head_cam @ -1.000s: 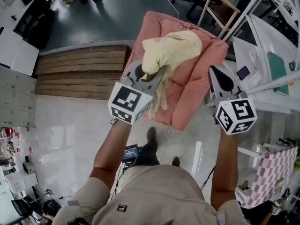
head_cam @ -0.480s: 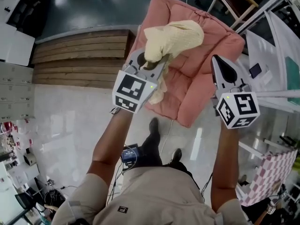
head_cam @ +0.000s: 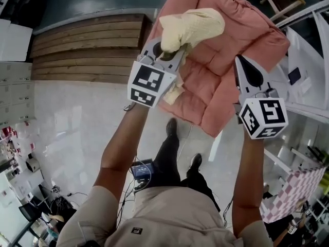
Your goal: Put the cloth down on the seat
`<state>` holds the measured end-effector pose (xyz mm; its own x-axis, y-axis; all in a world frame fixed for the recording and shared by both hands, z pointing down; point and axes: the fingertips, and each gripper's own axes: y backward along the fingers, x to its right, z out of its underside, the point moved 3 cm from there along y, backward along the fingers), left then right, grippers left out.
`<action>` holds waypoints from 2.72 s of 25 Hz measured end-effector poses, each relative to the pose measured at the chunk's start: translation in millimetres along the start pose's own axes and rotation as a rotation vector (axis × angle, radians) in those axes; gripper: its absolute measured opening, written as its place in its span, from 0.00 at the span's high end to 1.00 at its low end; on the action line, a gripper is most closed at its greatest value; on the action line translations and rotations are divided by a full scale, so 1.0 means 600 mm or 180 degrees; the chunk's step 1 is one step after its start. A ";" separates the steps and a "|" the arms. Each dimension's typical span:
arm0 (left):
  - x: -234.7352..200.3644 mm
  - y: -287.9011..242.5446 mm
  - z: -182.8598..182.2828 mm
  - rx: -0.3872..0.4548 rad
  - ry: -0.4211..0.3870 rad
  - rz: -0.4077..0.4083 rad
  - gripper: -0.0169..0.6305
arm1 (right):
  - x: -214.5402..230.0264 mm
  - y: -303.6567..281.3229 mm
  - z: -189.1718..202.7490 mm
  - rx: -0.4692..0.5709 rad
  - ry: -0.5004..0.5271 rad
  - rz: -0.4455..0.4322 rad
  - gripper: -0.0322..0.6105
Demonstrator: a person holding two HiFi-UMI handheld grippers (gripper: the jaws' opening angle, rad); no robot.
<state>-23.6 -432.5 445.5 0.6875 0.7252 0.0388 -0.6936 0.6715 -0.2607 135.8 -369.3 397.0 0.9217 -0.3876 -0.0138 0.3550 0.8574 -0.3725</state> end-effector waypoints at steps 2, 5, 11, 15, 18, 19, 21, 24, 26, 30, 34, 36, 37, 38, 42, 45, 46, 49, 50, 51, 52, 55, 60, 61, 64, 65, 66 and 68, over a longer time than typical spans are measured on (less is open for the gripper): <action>-0.012 -0.013 0.029 -0.0045 0.0030 -0.0029 0.85 | -0.003 -0.015 0.022 -0.0064 0.0003 -0.0016 0.96; -0.036 -0.026 0.076 -0.0121 0.0100 -0.0081 0.85 | -0.010 -0.042 0.050 -0.0159 0.0003 -0.0052 0.96; -0.085 -0.047 0.167 -0.0272 0.0256 -0.0236 0.85 | -0.025 -0.090 0.109 -0.0355 0.0008 -0.0163 0.96; -0.108 -0.057 0.229 -0.0489 0.0427 -0.0297 0.85 | -0.040 -0.115 0.157 -0.0487 -0.0028 -0.0238 0.96; -0.118 -0.067 0.286 -0.0605 0.0472 -0.0328 0.85 | -0.046 -0.128 0.187 -0.0556 -0.0055 -0.0286 0.96; -0.119 -0.071 0.303 -0.0657 0.0482 -0.0328 0.85 | -0.045 -0.131 0.195 -0.0572 -0.0059 -0.0295 0.96; -0.118 -0.076 0.330 -0.0736 0.0501 -0.0324 0.85 | -0.045 -0.133 0.212 -0.0610 -0.0066 -0.0306 0.96; -0.127 -0.086 0.373 -0.0773 0.0508 -0.0402 0.85 | -0.045 -0.134 0.236 -0.0678 -0.0081 -0.0320 0.96; -0.133 -0.092 0.395 -0.0820 0.0516 -0.0453 0.85 | -0.043 -0.137 0.250 -0.0709 -0.0086 -0.0322 0.96; -0.137 -0.097 0.431 -0.0942 0.0554 -0.0480 0.84 | -0.043 -0.143 0.267 -0.0736 -0.0093 -0.0332 0.96; -0.147 -0.102 0.471 -0.1086 0.0560 -0.0557 0.82 | -0.043 -0.145 0.284 -0.0765 -0.0111 -0.0348 0.96; -0.159 -0.104 0.489 -0.1135 0.0542 -0.0636 0.81 | -0.043 -0.145 0.289 -0.0773 -0.0119 -0.0352 0.96; -0.162 -0.103 0.495 -0.1170 0.0534 -0.0658 0.79 | -0.044 -0.145 0.290 -0.0776 -0.0119 -0.0352 0.96; -0.165 -0.101 0.499 -0.1209 0.0530 -0.0679 0.77 | -0.045 -0.144 0.290 -0.0781 -0.0117 -0.0353 0.96; -0.168 -0.086 0.496 -0.1295 0.0533 -0.0743 0.64 | -0.048 -0.136 0.285 -0.0783 -0.0105 -0.0349 0.96; -0.165 -0.075 0.484 -0.1298 0.0482 -0.0771 0.57 | -0.051 -0.131 0.276 -0.0760 -0.0094 -0.0354 0.96; -0.163 -0.070 0.479 -0.1303 0.0457 -0.0777 0.55 | -0.053 -0.130 0.273 -0.0750 -0.0088 -0.0360 0.96; -0.162 -0.055 0.459 -0.1277 0.0389 -0.0787 0.50 | -0.062 -0.125 0.259 -0.0709 -0.0064 -0.0388 0.96; -0.164 -0.049 0.451 -0.1246 0.0369 -0.0795 0.49 | -0.065 -0.123 0.254 -0.0695 -0.0055 -0.0396 0.96; -0.165 -0.044 0.441 -0.1215 0.0352 -0.0797 0.49 | -0.067 -0.120 0.249 -0.0683 -0.0046 -0.0403 0.96; -0.164 -0.039 0.430 -0.1184 0.0342 -0.0787 0.49 | -0.069 -0.116 0.245 -0.0671 -0.0039 -0.0407 0.96; -0.159 -0.025 0.384 -0.1065 0.0301 -0.0750 0.49 | -0.071 -0.101 0.230 -0.0639 -0.0014 -0.0414 0.96; -0.125 -0.008 0.295 -0.0811 0.0140 -0.0639 0.50 | -0.069 -0.065 0.204 -0.0547 0.0010 -0.0409 0.96; -0.116 -0.005 0.277 -0.0767 0.0096 -0.0621 0.54 | -0.067 -0.057 0.198 -0.0521 0.0017 -0.0408 0.96; -0.096 0.012 0.224 -0.0613 -0.0057 -0.0636 0.65 | -0.061 -0.032 0.176 -0.0435 0.0031 -0.0397 0.96; -0.091 0.019 0.205 -0.0556 -0.0099 -0.0649 0.68 | -0.060 -0.023 0.167 -0.0406 0.0039 -0.0391 0.96; -0.086 0.028 0.185 -0.0498 -0.0131 -0.0656 0.71 | -0.060 -0.015 0.156 -0.0376 0.0051 -0.0384 0.96; -0.075 0.048 0.144 -0.0367 -0.0171 -0.0651 0.79 | -0.062 0.002 0.134 -0.0310 0.0082 -0.0373 0.96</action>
<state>-93.3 -432.8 519.4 0.7966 0.5849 0.1527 -0.5098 0.7858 -0.3503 114.8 -326.8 471.6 0.8701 -0.4927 0.0117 0.4419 0.7694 -0.4613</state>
